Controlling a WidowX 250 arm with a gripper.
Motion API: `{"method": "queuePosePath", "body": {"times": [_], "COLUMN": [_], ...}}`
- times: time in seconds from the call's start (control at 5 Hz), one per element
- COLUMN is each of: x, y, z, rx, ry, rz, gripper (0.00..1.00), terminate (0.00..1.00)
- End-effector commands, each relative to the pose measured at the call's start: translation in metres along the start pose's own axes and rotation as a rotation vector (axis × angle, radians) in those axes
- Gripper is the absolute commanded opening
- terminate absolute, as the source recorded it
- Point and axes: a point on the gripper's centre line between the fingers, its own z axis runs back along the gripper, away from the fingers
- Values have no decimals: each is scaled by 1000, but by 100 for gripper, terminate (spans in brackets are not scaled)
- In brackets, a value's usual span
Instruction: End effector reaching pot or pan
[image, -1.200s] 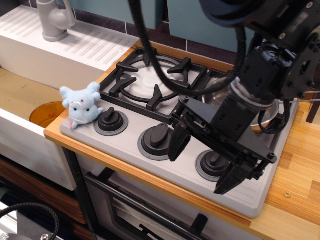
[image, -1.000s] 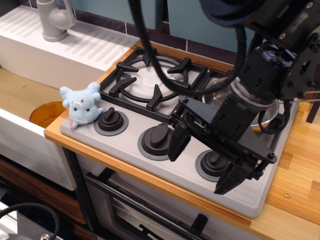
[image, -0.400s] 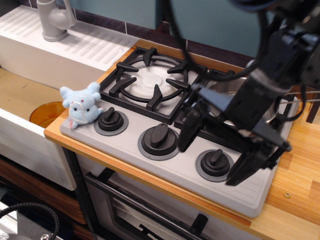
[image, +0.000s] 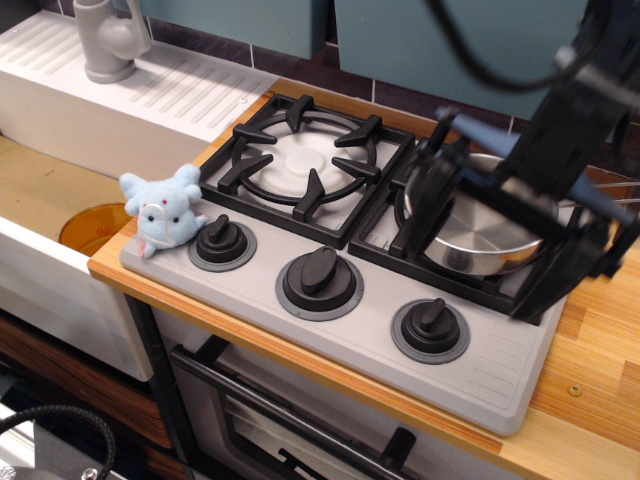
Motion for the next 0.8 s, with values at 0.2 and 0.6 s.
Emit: {"method": "queuePosePath", "body": {"times": [0.2, 0.6], "x": [62, 103], "y": [8, 29], "z": [37, 30], "rx": [-33, -23], "ry": [-27, -93], "rz": [-25, -78], "gripper": [100, 100], "terminate": [0, 0]}}
